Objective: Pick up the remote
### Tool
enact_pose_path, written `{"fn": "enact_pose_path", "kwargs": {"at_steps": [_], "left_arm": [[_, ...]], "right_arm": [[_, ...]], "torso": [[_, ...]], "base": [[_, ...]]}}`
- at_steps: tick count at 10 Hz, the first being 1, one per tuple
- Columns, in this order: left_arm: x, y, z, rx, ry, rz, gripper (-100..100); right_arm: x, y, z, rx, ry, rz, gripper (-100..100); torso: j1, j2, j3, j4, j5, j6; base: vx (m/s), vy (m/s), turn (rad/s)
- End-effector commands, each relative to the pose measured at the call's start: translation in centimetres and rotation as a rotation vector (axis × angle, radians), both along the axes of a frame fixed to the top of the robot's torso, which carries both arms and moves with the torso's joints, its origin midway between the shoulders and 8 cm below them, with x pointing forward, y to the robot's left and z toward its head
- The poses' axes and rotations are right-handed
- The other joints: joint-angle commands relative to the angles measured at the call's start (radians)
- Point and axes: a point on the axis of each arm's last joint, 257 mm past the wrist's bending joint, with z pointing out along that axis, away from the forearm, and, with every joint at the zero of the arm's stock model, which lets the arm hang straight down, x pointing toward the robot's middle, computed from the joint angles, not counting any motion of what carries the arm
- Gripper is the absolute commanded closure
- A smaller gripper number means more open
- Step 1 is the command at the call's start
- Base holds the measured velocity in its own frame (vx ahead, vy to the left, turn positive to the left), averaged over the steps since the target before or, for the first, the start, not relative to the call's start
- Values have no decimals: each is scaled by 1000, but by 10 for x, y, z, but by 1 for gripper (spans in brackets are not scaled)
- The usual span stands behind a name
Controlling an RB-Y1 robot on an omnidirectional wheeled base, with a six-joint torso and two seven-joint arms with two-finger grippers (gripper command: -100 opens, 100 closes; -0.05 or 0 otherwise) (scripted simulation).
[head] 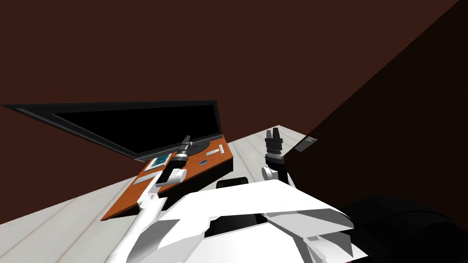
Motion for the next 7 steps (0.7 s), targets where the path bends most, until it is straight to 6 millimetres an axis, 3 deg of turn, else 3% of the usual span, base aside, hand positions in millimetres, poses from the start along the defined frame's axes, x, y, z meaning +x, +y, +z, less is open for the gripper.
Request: {"fn": "enact_pose_path", "kwargs": {"at_steps": [1,2,4,7], "left_arm": [[4,21,-18,-11,60,30,-100],[9,41,-21,-23,85,55,-100],[9,49,-38,-30,131,73,-100],[14,100,-60,-75,224,152,-100]], "right_arm": [[0,0,0,0,0,0,0],[0,0,0,0,0,0,0],[0,0,0,0,0,0,0],[0,0,0,0,0,0,0]], "torso": [[0,0,0,0,0,0],[0,0,0,0,0,-2],[0,-1,0,0,0,-1],[-1,-1,-1,0,0,-2]], "base": [[-45,54,-176],[-39,57,-295],[-35,37,-102],[-45,43,-322]]}}
